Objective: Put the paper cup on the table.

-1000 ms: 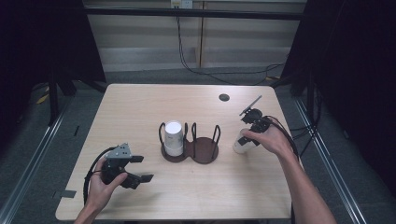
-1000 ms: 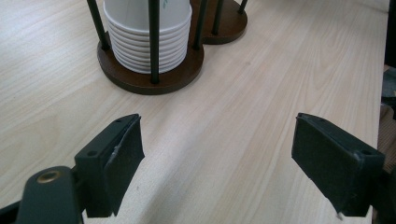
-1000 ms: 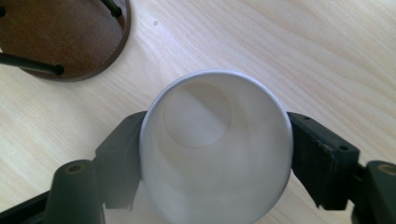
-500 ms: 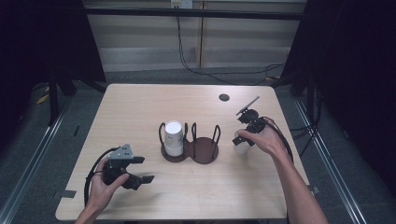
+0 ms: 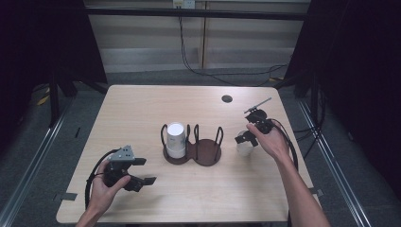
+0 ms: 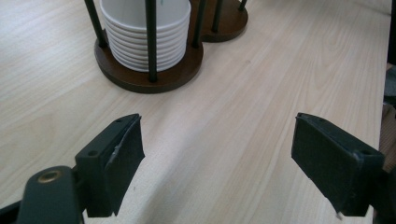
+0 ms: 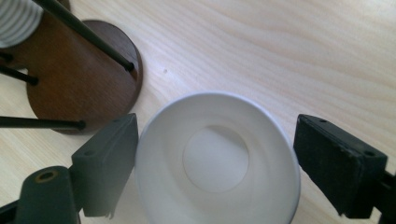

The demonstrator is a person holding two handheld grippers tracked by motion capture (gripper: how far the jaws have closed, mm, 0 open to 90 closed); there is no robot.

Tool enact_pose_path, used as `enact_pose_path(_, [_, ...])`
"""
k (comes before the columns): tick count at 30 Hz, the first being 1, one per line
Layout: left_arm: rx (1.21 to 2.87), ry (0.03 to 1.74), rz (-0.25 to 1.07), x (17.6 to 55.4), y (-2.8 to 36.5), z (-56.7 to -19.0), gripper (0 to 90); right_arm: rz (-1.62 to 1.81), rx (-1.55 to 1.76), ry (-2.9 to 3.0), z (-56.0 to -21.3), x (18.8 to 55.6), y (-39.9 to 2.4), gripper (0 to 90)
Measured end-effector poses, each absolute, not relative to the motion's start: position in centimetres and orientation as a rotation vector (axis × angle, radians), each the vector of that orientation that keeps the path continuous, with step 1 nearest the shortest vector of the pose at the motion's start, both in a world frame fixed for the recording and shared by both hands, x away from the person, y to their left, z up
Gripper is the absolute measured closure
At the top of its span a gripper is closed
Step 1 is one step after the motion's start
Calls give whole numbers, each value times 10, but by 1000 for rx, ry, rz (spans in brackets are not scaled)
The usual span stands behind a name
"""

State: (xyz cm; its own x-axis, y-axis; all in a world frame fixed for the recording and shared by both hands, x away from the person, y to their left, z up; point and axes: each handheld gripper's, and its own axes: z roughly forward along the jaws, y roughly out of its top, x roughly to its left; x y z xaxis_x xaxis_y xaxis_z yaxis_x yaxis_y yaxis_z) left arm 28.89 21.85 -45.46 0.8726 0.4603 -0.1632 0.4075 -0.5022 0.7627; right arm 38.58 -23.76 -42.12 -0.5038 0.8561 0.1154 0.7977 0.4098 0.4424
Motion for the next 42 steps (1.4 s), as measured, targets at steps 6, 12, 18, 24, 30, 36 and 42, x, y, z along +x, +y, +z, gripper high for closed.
enact_pose_path(6, [2154,632,82,289,221,-454,168,758,1481,2489,-418,383,-237,144])
enact_pose_path(12, [2143,646,88,289,220,-454,168,802,1454,2450,-416,378,-237,162])
enact_pose_path(18, [2115,654,106,288,223,-450,172,867,1442,2378,-409,372,-239,165])
enact_pose_path(24, [2117,652,126,285,223,-449,172,919,1435,2337,-410,363,-243,183])
enact_pose_path(30, [2128,645,135,279,223,-447,172,1014,1396,2268,-409,350,-250,183])
enact_pose_path(36, [2120,654,130,277,224,-451,173,1086,1366,2198,-413,334,-252,185])
enact_pose_path(42, [2083,670,125,276,225,-454,173,1133,1332,2146,-411,316,-250,185])
